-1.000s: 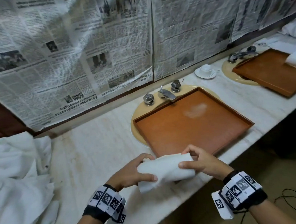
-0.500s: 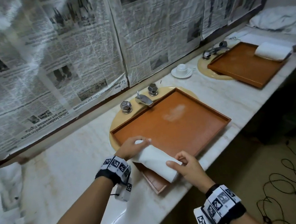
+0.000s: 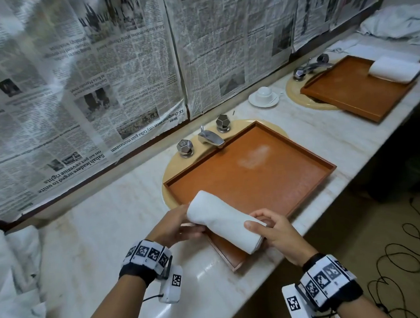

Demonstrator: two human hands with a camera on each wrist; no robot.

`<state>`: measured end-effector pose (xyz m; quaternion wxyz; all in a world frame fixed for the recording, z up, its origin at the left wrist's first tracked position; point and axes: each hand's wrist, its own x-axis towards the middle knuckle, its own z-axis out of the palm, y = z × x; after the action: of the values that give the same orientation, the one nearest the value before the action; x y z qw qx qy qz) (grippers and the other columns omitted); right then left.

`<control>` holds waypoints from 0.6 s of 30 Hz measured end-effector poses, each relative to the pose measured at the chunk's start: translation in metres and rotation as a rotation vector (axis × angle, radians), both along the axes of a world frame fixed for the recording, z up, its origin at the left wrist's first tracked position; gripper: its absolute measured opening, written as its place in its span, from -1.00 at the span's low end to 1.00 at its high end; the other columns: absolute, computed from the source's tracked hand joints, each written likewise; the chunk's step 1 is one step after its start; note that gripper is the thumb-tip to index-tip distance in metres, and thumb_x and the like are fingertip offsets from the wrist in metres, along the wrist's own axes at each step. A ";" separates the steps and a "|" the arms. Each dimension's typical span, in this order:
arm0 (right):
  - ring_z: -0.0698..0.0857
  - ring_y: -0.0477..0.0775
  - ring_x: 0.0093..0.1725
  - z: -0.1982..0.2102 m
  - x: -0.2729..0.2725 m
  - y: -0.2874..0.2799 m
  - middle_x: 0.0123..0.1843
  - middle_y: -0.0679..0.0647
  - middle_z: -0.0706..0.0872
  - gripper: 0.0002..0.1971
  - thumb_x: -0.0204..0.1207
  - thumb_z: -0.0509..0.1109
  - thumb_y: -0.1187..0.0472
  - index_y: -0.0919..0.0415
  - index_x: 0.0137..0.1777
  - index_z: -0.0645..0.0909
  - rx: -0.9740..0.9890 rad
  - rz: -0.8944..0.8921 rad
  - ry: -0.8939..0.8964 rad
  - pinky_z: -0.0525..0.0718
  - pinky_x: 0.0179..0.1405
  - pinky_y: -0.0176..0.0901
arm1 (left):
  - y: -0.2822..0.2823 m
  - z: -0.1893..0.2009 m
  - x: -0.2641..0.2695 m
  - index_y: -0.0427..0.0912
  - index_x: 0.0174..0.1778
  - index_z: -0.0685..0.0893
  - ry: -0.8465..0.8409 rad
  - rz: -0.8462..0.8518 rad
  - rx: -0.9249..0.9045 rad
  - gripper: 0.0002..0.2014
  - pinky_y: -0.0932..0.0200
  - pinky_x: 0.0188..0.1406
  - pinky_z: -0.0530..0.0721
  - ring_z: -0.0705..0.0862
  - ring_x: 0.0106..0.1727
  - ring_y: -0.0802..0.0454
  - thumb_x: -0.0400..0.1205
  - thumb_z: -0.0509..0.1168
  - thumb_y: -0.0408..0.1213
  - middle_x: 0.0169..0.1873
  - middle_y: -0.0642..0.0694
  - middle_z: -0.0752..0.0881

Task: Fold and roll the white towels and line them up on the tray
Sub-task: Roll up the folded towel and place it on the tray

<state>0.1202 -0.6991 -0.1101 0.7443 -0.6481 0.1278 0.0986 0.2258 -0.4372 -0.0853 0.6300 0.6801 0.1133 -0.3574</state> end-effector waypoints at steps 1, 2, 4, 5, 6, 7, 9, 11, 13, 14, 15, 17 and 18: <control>0.80 0.22 0.09 0.001 -0.001 0.001 0.12 0.29 0.80 -0.63 0.46 0.60 0.13 0.27 0.18 0.66 -0.007 0.011 0.000 0.72 0.01 -0.04 | 0.002 -0.001 -0.001 -0.16 0.24 0.77 0.015 -0.002 -0.011 -0.68 -0.03 0.07 0.80 0.83 0.09 -0.18 0.69 0.35 -0.05 0.08 -0.22 0.83; 0.80 0.20 0.07 0.002 -0.001 0.002 0.11 0.29 0.80 -0.64 0.46 0.61 0.12 0.25 0.18 0.66 -0.013 0.027 0.000 0.72 -0.01 -0.03 | 0.004 -0.002 -0.002 -0.21 0.21 0.79 0.020 0.004 -0.024 -0.72 -0.03 0.09 0.80 0.83 0.10 -0.18 0.66 0.40 -0.15 0.09 -0.25 0.83; 0.80 0.23 0.10 0.002 -0.002 0.002 0.10 0.24 0.82 -0.63 0.45 0.62 0.09 0.21 0.19 0.68 -0.020 0.056 0.008 0.73 0.03 0.06 | 0.007 -0.004 0.000 -0.31 0.14 0.81 0.027 0.060 -0.048 -0.78 -0.03 0.08 0.81 0.83 0.09 -0.18 0.61 0.45 -0.32 0.09 -0.30 0.82; 0.79 0.25 0.13 0.001 -0.002 0.002 0.10 0.21 0.82 -0.63 0.45 0.62 0.08 0.20 0.20 0.69 -0.025 0.066 0.013 0.73 0.08 0.11 | 0.007 -0.005 0.002 -0.34 0.11 0.82 0.028 0.092 -0.051 -0.79 -0.01 0.02 0.81 0.83 0.05 -0.17 0.59 0.45 -0.37 0.07 -0.31 0.82; 0.79 0.25 0.15 0.001 -0.003 0.002 0.10 0.18 0.83 -0.62 0.45 0.61 0.08 0.20 0.21 0.69 -0.029 0.074 0.018 0.73 0.13 0.15 | 0.006 -0.005 0.003 -0.36 0.10 0.81 0.027 0.106 -0.045 -0.80 0.04 -0.06 0.81 0.84 0.01 -0.13 0.58 0.44 -0.41 0.04 -0.30 0.83; 0.79 0.23 0.16 0.001 -0.003 0.002 0.11 0.16 0.83 -0.60 0.45 0.62 0.07 0.19 0.22 0.69 -0.031 0.081 0.026 0.72 0.16 0.15 | 0.006 -0.004 0.004 -0.37 0.09 0.81 0.027 0.104 -0.033 -0.80 0.10 -0.14 0.80 0.85 -0.04 -0.08 0.58 0.42 -0.44 0.02 -0.28 0.83; 0.79 0.19 0.17 0.001 -0.004 0.001 0.11 0.12 0.84 -0.58 0.43 0.63 0.04 0.15 0.24 0.68 -0.045 0.094 0.038 0.72 0.20 0.14 | 0.003 -0.003 0.007 -0.36 0.10 0.81 0.031 0.056 -0.021 -0.81 0.17 -0.22 0.77 0.84 -0.10 -0.03 0.60 0.39 -0.43 -0.01 -0.25 0.84; 0.80 0.15 0.16 0.003 -0.005 0.000 0.10 0.10 0.85 -0.59 0.43 0.62 0.07 0.14 0.24 0.67 -0.051 0.098 0.056 0.72 0.25 0.17 | 0.001 -0.003 0.009 -0.30 0.12 0.83 0.058 0.023 -0.026 -0.80 0.12 -0.14 0.79 0.84 -0.02 -0.05 0.64 0.40 -0.32 0.05 -0.25 0.82; 0.80 0.18 0.15 0.003 -0.004 -0.001 0.10 0.14 0.85 -0.59 0.44 0.60 0.14 0.20 0.26 0.65 -0.037 0.117 0.081 0.71 0.27 0.21 | -0.001 -0.005 0.012 -0.26 0.16 0.82 0.082 0.028 -0.044 -0.65 -0.01 -0.02 0.81 0.82 0.11 -0.14 0.65 0.42 -0.04 0.14 -0.29 0.78; 0.80 0.22 0.16 0.002 -0.004 -0.001 0.11 0.17 0.84 -0.58 0.44 0.60 0.16 0.24 0.27 0.64 -0.040 0.133 0.091 0.70 0.26 0.22 | -0.003 -0.007 0.014 -0.24 0.19 0.80 0.102 0.020 -0.041 -0.50 -0.06 0.00 0.82 0.81 0.14 -0.18 0.62 0.41 0.15 0.17 -0.30 0.76; 0.79 0.26 0.17 0.001 -0.004 -0.002 0.12 0.20 0.84 -0.56 0.44 0.61 0.17 0.26 0.29 0.65 -0.047 0.146 0.097 0.69 0.25 0.22 | -0.005 -0.006 0.015 -0.22 0.23 0.79 0.114 -0.014 -0.027 -0.36 -0.07 -0.03 0.83 0.81 0.14 -0.21 0.55 0.39 0.31 0.18 -0.29 0.76; 0.77 0.32 0.19 -0.002 -0.003 -0.003 0.12 0.24 0.83 -0.55 0.43 0.62 0.15 0.26 0.29 0.66 -0.060 0.162 0.107 0.71 0.19 0.15 | -0.012 -0.005 0.018 -0.13 0.26 0.75 0.098 -0.119 0.049 -0.24 -0.02 -0.06 0.83 0.82 0.12 -0.17 0.43 0.38 0.46 0.16 -0.23 0.78; 0.77 0.32 0.19 -0.003 -0.002 -0.004 0.13 0.25 0.82 -0.55 0.44 0.62 0.14 0.26 0.29 0.66 -0.064 0.174 0.116 0.71 0.16 0.11 | -0.016 -0.005 0.020 -0.11 0.26 0.75 0.073 -0.163 0.091 -0.28 -0.01 -0.04 0.83 0.82 0.11 -0.14 0.43 0.40 0.43 0.14 -0.19 0.80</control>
<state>0.1179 -0.7026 -0.1129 0.7030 -0.6735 0.1169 0.1962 0.2456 -0.4529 -0.0901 0.5627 0.7016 0.0964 -0.4264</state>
